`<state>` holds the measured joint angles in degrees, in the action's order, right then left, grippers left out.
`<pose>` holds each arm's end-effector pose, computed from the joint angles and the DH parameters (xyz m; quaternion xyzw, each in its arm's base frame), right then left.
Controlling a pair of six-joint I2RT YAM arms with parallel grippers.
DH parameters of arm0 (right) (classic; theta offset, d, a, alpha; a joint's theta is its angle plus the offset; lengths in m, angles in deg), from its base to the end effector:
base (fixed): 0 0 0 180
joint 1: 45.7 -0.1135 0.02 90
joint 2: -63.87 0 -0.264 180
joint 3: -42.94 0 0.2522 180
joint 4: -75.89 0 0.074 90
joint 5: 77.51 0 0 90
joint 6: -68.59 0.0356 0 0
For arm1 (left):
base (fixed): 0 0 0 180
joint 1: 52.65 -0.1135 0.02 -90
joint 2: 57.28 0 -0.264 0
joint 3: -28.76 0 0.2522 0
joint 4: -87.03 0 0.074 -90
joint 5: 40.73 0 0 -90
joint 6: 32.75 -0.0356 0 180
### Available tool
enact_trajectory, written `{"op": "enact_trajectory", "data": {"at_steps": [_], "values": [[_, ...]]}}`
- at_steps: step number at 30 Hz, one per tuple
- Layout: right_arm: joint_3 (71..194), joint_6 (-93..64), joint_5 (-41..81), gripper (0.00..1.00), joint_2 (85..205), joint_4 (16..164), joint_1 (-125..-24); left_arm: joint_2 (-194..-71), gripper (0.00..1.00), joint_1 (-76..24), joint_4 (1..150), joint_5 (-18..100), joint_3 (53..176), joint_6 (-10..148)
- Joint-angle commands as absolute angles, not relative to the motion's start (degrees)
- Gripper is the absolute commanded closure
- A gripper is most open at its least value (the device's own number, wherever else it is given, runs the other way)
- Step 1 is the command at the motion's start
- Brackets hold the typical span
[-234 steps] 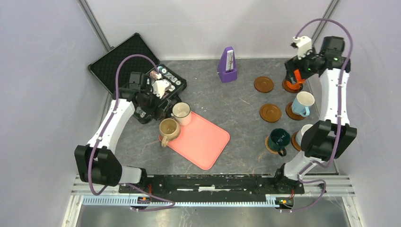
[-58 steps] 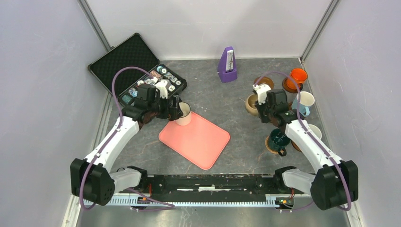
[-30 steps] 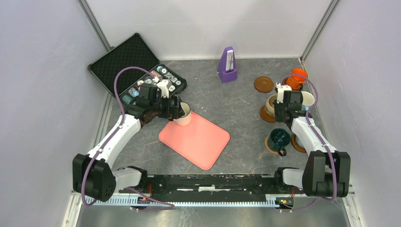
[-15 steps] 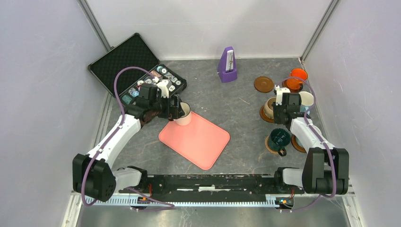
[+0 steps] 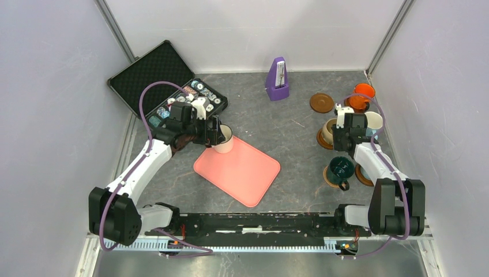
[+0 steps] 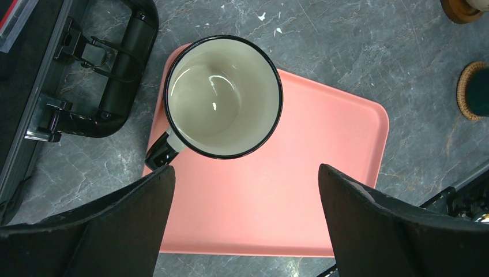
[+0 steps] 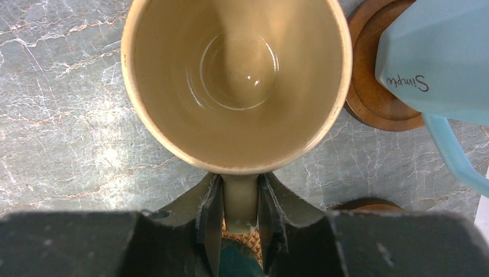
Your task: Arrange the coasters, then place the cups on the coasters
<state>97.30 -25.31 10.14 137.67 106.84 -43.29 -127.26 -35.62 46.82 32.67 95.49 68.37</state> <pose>0.2537 -0.0121 0.1987 -0.0053 0.9407 -0.0379 0.3372 0.2455 -0.0858 0.2729 0.1038 0.9049 -0.2237 0.3469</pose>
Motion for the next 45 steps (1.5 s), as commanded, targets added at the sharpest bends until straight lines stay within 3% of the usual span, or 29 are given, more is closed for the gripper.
{"op": "enact_trajectory", "data": {"at_steps": [1, 15, 27, 28, 33, 45], "values": [[99.8, -25.1, 11.3, 0.69, 137.4, 105.6, -43.2, -127.1, 0.0, -35.9, 48.3, 32.9, 97.2, 69.5], [100.3, -25.6, 11.7, 0.53, 136.7, 107.1, -43.2, -127.0, 0.0, -35.9, 48.2, 32.7, 97.2, 69.3], [101.4, -28.4, 10.0, 0.51, 136.3, 108.4, -43.2, -126.8, 0.0, -35.9, 47.8, 32.8, 97.4, 68.7], [101.9, -29.1, 9.9, 0.48, 136.2, 108.8, -42.9, -126.7, 0.0, -35.9, 47.3, 32.9, 97.6, 68.2], [105.5, -32.6, 11.5, 0.03, 135.3, 112.4, -41.7, -127.2, 0.0, -35.9, 42.0, 31.4, 100.6, 62.2], [118.5, -39.4, 22.1, 0.02, 138.2, 117.5, -41.7, -145.5, 0.0, -36.9, 29.0, 27.1, 120.6, 42.9]]}}
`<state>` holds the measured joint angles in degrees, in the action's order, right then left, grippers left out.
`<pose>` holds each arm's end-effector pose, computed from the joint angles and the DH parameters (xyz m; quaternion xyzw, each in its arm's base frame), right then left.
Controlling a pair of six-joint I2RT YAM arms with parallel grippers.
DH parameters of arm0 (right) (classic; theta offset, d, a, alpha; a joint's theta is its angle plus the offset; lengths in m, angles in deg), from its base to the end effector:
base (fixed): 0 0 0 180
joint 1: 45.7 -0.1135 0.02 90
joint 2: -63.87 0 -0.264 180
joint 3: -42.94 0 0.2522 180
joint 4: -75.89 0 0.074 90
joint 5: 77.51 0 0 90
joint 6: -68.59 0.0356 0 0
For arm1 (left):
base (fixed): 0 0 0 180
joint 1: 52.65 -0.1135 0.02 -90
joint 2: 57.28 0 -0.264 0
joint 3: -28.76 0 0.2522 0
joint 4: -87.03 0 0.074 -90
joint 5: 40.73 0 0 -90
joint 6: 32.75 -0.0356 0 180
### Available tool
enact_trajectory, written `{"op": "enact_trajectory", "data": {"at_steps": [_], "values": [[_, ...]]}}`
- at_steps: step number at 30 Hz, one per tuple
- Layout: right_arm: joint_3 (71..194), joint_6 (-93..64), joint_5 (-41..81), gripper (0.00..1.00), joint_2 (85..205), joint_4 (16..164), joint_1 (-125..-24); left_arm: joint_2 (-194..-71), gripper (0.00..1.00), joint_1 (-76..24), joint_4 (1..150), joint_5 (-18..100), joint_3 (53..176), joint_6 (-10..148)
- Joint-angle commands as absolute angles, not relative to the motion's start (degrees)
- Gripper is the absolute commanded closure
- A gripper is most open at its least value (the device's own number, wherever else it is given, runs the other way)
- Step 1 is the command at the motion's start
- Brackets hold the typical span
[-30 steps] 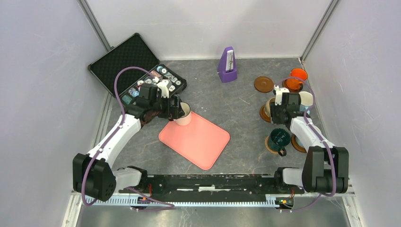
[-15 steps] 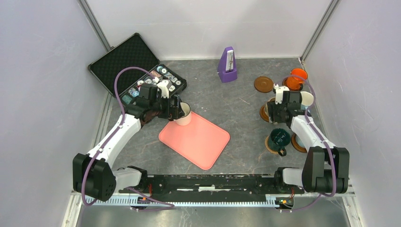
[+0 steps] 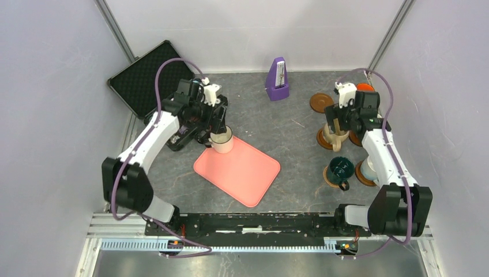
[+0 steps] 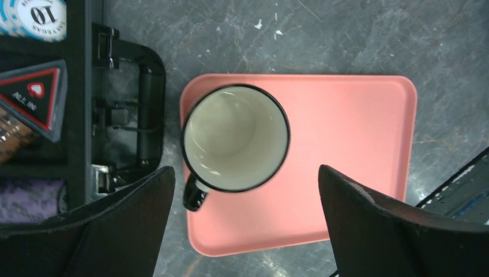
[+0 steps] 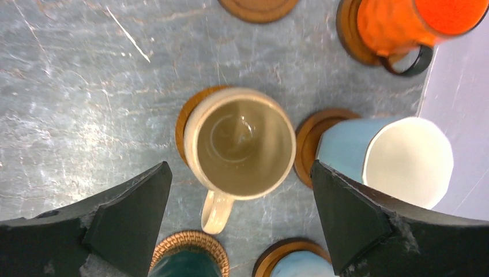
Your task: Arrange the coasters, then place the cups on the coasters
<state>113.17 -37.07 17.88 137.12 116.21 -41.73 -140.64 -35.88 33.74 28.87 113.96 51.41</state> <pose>0.2749 -0.0157 0.2779 -0.1119 0.9106 -0.0249 0.3972 0.2918 -0.1009 0.2999 0.2394 0.8995 -0.1973 0.3075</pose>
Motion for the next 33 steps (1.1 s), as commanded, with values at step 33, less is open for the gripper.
{"op": "enact_trajectory", "data": {"at_steps": [33], "values": [[125.6, -36.2, 31.5, 0.02, 143.6, 121.1, -42.3, -139.4, 0.0, -33.2, 39.8, 16.5, 100.2, 54.3]]}}
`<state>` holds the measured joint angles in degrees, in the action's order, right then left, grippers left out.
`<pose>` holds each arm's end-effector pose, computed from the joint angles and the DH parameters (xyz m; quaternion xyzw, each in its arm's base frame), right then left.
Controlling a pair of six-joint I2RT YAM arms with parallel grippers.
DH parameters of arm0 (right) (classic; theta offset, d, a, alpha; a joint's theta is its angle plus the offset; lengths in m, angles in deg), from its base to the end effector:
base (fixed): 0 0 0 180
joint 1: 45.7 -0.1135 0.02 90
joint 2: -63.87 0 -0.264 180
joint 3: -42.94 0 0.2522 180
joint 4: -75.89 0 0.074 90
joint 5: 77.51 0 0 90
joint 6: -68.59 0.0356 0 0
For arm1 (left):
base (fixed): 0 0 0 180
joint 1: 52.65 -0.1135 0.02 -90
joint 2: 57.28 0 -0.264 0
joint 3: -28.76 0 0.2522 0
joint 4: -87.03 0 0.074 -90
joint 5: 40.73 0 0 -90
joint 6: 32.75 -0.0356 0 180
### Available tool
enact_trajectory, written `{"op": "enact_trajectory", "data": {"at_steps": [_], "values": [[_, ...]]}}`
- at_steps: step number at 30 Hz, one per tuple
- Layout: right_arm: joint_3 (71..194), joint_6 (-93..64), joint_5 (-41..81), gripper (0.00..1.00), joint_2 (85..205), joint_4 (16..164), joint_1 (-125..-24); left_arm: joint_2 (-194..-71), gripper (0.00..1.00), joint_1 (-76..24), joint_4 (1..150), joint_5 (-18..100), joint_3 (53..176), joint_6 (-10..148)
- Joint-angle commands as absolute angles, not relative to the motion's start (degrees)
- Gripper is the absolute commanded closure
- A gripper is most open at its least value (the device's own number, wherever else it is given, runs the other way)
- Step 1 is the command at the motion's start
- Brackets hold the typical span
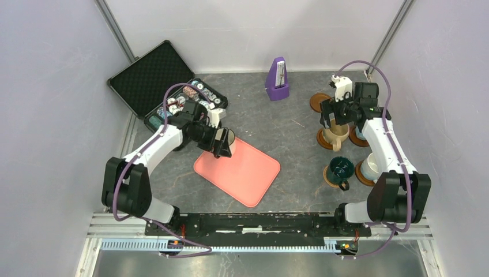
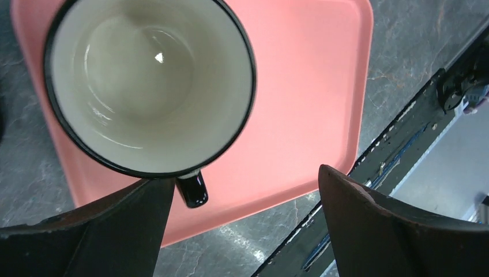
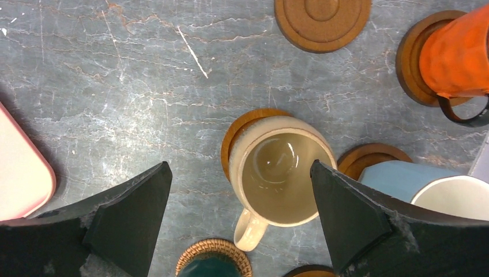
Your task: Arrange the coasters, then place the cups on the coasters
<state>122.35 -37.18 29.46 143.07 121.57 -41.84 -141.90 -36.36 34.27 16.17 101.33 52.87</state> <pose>0.2985 -0.0097 0.2967 -0.1506 0.9046 0.0707 0.3925 0.2691 -0.0989 0.2297 0.2289 0.9092 -0.2982 0.1791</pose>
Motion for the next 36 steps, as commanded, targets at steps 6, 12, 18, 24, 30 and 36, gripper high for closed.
{"op": "enact_trajectory", "data": {"at_steps": [6, 12, 18, 24, 30, 36], "values": [[126.7, -36.0, 31.8, 0.02, 144.3, 121.2, -43.5, -138.7, 0.0, -28.7, 43.6, 21.3, 98.1, 58.8], [126.4, -36.3, 31.8, 0.02, 144.0, 121.0, -47.0, -137.6, 0.0, -23.5, 48.3, 26.1, 96.5, 63.4], [125.5, -35.9, 30.6, 0.02, 143.6, 119.7, -52.4, -137.7, 0.0, -18.3, 49.6, 27.4, 97.7, 63.4], [123.1, -34.6, 30.3, 0.02, 143.7, 119.0, -58.5, -136.0, 0.0, -18.4, 45.4, 26.1, 100.8, 58.4], [122.0, -31.4, 31.3, 0.02, 145.1, 117.1, -66.3, -126.9, 0.0, -29.2, 43.9, 17.5, 100.7, 56.6], [124.2, -29.1, 28.6, 0.02, 149.1, 115.1, -77.8, -121.0, 0.0, -41.3, 43.8, 26.9, 100.9, 63.3]]}}
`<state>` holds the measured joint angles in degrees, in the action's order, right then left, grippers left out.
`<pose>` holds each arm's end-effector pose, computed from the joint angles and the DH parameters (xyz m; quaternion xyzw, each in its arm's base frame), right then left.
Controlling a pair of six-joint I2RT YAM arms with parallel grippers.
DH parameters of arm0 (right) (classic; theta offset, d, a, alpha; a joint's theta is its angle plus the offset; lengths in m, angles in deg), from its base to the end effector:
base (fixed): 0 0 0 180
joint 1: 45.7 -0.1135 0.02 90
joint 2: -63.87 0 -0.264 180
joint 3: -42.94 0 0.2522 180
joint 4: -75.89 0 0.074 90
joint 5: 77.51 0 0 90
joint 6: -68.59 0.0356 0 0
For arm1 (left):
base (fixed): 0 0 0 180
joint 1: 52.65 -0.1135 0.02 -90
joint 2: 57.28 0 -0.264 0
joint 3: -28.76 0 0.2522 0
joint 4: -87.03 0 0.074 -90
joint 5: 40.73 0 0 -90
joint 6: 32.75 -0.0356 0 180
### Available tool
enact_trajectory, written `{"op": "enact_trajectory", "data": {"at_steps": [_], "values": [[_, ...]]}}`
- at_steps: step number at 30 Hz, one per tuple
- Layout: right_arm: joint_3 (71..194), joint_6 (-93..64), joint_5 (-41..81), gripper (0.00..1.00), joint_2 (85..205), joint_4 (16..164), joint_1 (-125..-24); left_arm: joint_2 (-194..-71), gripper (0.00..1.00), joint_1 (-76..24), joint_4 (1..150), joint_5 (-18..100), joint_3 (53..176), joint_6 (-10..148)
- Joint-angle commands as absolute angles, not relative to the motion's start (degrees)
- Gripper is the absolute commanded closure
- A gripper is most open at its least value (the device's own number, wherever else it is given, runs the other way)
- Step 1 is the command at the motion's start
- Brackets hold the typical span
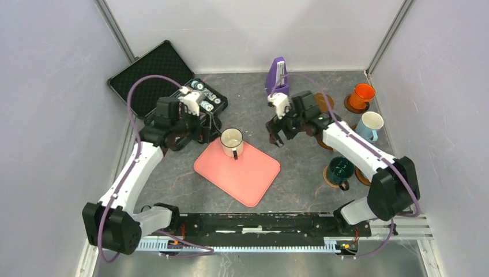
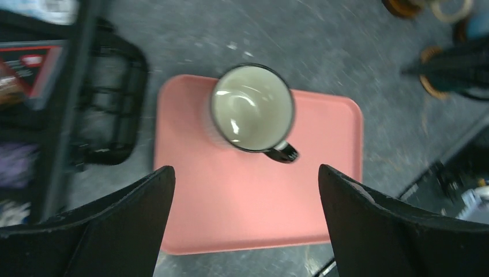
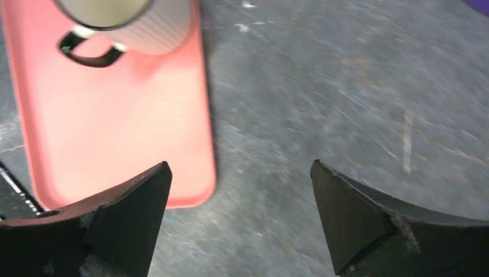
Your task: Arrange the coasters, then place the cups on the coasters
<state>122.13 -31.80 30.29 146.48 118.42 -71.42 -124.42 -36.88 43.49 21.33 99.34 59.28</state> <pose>0.2771 0.1456 0.2827 -0.3390 0.8528 0.1916 0.3481 0.2359 -0.0840 0.3040 0.2063 0.8614 -0.2796 0.3706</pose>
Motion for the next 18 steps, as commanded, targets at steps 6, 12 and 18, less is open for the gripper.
{"op": "enact_trajectory", "data": {"at_steps": [6, 12, 18], "values": [[131.9, -24.8, 24.2, 0.02, 158.2, 114.4, -89.5, -115.1, 0.0, -43.6, 44.6, 38.1, 98.1, 66.7], [136.9, -19.0, 18.5, 0.02, 163.7, 113.8, -96.0, -111.5, 0.0, -46.3, 43.1, 37.4, 96.0, 66.9], [139.7, -16.0, 9.9, 0.01, 167.4, 113.9, -98.8, -110.5, 0.0, -47.1, 42.7, 37.5, 95.3, 66.2]]}}
